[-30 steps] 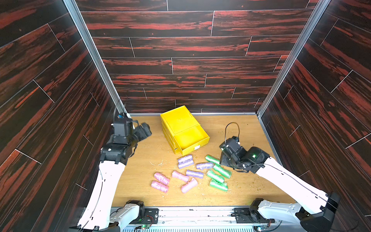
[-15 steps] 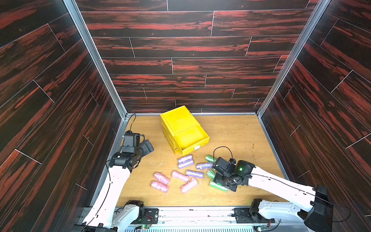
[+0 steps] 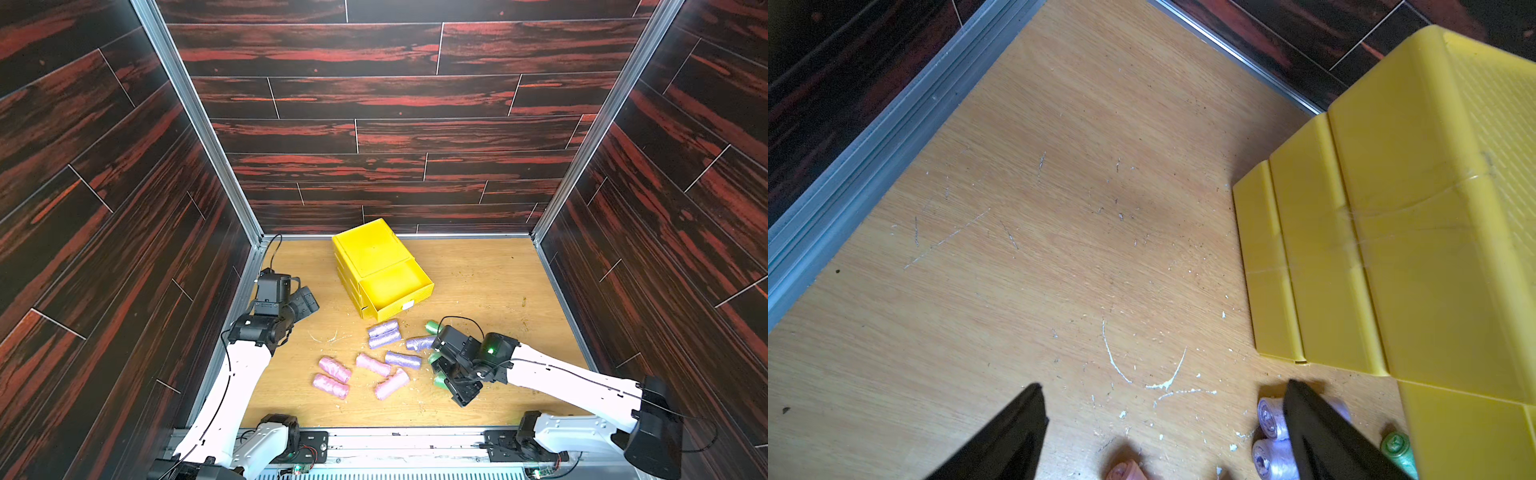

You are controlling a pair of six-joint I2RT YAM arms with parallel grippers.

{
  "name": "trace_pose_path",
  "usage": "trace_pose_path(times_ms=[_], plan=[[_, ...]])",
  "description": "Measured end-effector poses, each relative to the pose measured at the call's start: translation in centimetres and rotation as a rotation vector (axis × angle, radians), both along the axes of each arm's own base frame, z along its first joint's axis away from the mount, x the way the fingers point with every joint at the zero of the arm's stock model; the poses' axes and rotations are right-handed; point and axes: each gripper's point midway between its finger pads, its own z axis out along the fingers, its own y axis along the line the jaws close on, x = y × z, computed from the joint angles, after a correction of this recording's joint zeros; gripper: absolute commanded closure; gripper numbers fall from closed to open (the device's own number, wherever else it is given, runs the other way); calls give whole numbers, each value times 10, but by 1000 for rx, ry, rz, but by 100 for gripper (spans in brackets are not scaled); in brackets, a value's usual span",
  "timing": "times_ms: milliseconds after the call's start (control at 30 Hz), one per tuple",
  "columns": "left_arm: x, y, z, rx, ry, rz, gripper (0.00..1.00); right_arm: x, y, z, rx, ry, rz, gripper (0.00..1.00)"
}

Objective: Sort the rolls of trash bags by color and place them into the drawer
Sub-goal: Pick up the roll of trash bags from the center of the board.

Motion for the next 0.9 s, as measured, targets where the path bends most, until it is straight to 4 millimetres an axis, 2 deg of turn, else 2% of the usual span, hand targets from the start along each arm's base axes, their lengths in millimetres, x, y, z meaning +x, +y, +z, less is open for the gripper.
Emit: trace_pose_path(times_ms=[200,533,900], plan=[[2,0,2,6,-13,-9,7,-3,-15,-23,-26,38,-97,22],[4,-3,4,-5,-23,-26,7,20,-27,-39,-48,51,-226,22],[2,-4,-2,-7,-11,-36,6,11,-31,-73,-113,143,-212,24]])
